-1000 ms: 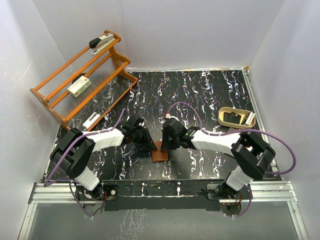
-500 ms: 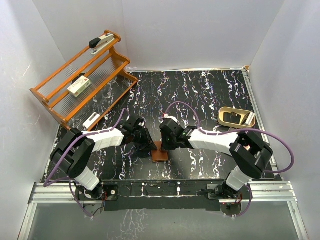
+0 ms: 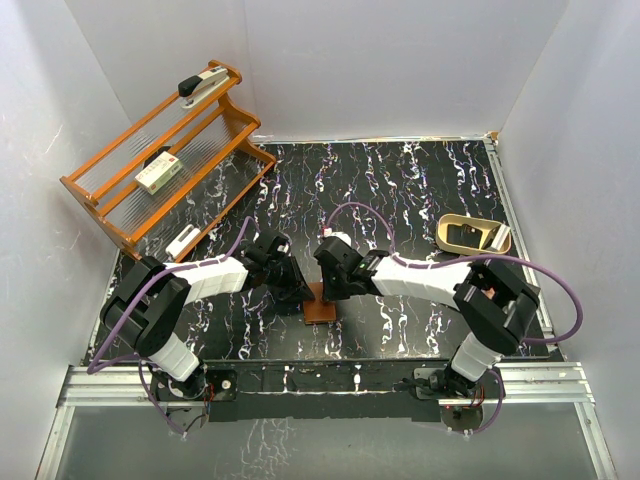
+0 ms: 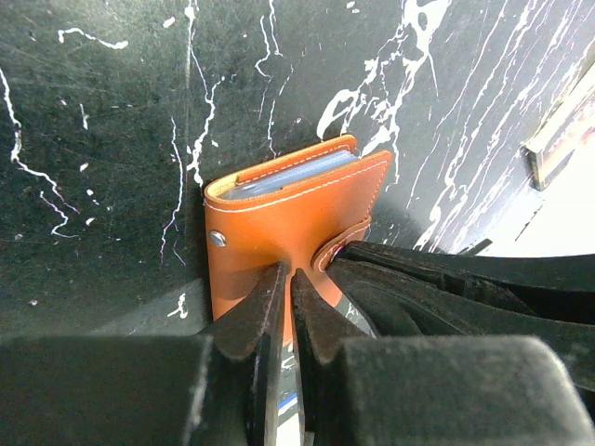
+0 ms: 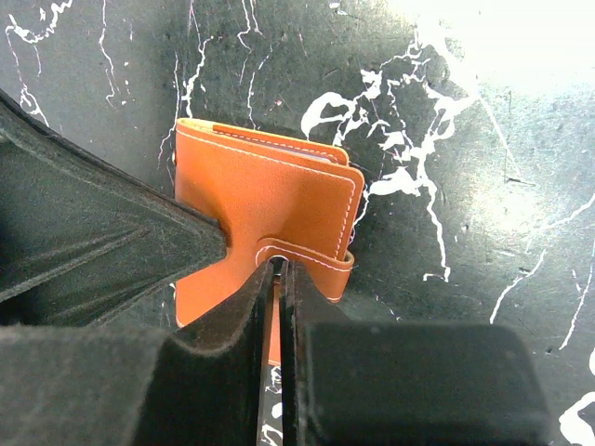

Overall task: Put the credit cards into the card holder
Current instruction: Close the card holder at the center of the board.

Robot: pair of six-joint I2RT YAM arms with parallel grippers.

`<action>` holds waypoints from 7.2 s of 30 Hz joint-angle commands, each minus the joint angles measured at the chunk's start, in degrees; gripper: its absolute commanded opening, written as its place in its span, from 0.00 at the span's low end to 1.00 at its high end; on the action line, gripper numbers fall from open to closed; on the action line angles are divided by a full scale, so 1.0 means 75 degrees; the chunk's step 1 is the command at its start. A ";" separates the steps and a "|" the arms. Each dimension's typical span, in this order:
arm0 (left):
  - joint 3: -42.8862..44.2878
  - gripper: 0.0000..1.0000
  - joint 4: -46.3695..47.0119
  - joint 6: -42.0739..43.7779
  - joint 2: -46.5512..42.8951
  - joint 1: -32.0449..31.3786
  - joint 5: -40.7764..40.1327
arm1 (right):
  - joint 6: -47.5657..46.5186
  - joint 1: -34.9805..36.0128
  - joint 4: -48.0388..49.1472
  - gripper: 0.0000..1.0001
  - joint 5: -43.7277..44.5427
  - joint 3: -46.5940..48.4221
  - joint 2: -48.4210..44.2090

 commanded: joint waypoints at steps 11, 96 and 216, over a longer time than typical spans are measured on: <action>-0.0171 0.07 -0.0191 0.0048 0.0011 -0.0051 0.0006 | -0.0271 0.0307 -0.1355 0.15 0.0283 0.0827 -0.0137; -0.0102 0.06 -0.0389 0.0053 0.0052 -0.0057 -0.0162 | -0.0407 -0.0468 0.0662 0.26 -0.1222 0.0023 -0.0124; -0.0409 0.08 -0.0959 0.0037 -0.0590 -0.0063 -0.0569 | -0.0796 -0.0088 -0.0629 0.34 -0.0584 0.1492 0.0244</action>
